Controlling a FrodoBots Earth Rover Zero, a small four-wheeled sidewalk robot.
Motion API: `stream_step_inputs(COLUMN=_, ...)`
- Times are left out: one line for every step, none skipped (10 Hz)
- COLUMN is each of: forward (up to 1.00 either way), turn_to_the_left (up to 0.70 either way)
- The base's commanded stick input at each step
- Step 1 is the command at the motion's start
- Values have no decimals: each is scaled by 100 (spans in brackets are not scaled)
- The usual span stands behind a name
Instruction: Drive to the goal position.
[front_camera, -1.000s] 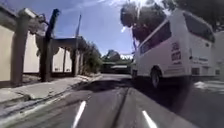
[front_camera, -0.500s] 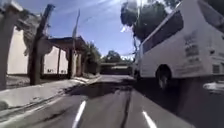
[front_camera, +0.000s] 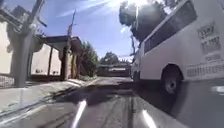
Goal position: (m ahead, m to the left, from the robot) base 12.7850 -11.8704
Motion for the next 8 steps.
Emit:
stream_step_inputs(forward=100, turn_to_the_left=2)
stream_step_inputs(forward=100, turn_to_the_left=1)
stream_step_inputs(forward=100, turn_to_the_left=12)
stream_step_inputs(forward=100, turn_to_the_left=2)
stream_step_inputs(forward=100, turn_to_the_left=0)
stream_step_inputs(forward=100, turn_to_the_left=-38)
stream_step_inputs(forward=100, turn_to_the_left=-40)
stream_step_inputs(forward=100, turn_to_the_left=-40)
